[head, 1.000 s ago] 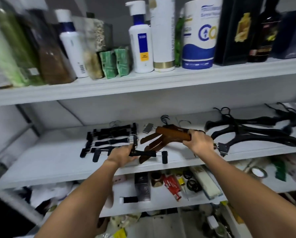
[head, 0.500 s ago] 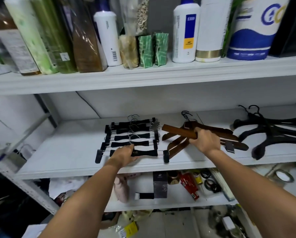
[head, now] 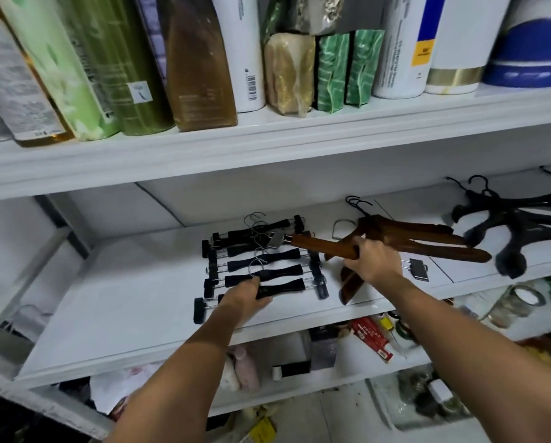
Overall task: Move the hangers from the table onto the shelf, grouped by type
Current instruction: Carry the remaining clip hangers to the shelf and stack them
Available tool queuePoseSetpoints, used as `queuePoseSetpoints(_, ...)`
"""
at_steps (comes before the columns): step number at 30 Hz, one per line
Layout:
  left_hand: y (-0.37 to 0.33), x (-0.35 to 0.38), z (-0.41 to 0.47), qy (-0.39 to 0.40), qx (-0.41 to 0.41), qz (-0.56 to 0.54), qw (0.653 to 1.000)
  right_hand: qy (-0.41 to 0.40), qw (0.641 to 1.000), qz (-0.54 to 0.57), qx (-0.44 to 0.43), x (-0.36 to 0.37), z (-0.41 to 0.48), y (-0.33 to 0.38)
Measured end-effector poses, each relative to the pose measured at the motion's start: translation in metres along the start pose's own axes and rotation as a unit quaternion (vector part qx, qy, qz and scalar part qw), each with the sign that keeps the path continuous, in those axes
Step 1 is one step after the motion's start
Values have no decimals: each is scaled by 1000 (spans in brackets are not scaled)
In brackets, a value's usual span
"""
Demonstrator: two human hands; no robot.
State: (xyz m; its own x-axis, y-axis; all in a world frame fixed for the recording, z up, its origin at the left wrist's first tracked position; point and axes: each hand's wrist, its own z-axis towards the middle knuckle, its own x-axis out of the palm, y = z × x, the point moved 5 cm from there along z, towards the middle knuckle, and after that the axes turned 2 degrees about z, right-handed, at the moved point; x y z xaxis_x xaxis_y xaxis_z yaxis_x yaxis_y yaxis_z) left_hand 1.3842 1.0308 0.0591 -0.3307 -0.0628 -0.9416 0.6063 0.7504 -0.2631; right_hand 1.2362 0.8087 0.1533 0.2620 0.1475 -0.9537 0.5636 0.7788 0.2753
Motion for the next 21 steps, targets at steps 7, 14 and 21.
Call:
queuePoseSetpoints(7, -5, 12, 24, 3, 31, 41, 999, -8, 998, 7, 67, 2, -5, -15)
queuePoseSetpoints(14, 0, 15, 31, -52, 50, 75, 995, 6, 997, 0, 78, 12, -3, -9)
queuePoseSetpoints(21, 17, -9, 8, -129, 39, 75, 988, 10, 1000, -4, 6, 18, 5, 27)
